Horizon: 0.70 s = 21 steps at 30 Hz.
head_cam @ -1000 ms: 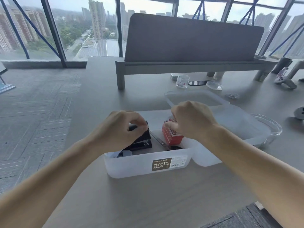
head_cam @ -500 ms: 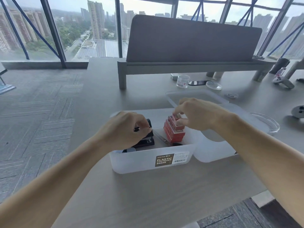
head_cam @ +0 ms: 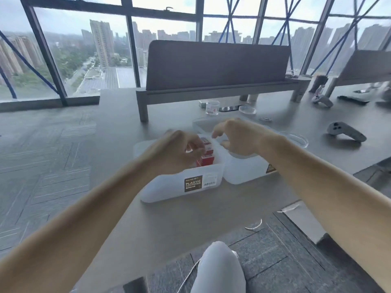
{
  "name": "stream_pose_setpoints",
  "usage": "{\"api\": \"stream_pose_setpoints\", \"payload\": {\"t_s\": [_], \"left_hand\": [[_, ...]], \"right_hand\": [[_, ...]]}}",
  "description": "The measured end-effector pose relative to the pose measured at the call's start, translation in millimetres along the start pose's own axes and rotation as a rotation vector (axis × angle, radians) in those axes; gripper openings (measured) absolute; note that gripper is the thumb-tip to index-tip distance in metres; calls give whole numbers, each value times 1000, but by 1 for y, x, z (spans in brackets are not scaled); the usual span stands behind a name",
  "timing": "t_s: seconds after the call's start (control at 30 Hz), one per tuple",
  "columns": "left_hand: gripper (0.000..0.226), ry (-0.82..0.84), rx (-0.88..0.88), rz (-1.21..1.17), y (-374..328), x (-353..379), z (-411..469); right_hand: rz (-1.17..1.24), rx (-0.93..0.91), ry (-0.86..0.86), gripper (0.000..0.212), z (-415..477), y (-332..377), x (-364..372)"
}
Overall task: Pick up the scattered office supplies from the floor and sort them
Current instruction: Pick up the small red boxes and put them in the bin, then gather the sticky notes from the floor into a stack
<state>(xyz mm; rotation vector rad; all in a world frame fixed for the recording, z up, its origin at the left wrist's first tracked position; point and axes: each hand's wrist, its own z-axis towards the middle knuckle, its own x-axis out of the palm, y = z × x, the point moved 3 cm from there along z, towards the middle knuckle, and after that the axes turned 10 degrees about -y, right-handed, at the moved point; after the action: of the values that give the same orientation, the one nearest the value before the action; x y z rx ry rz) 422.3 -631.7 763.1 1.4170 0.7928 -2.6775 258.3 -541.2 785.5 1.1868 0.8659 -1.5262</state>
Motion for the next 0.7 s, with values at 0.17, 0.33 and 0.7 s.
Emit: {"api": "stream_pose_setpoints", "payload": {"t_s": [0.17, 0.33, 0.7], "left_hand": [[9, 135, 192, -144, -113, 52, -34], [13, 420, 325, -265, -223, 159, -90], [21, 1033, 434, -83, -364, 425, -212]], "right_hand": [[47, 235, -128, 19, -134, -34, -38], [77, 574, -59, 11, -313, -85, -34], [359, 1344, -138, 10, -639, -182, 105]]}}
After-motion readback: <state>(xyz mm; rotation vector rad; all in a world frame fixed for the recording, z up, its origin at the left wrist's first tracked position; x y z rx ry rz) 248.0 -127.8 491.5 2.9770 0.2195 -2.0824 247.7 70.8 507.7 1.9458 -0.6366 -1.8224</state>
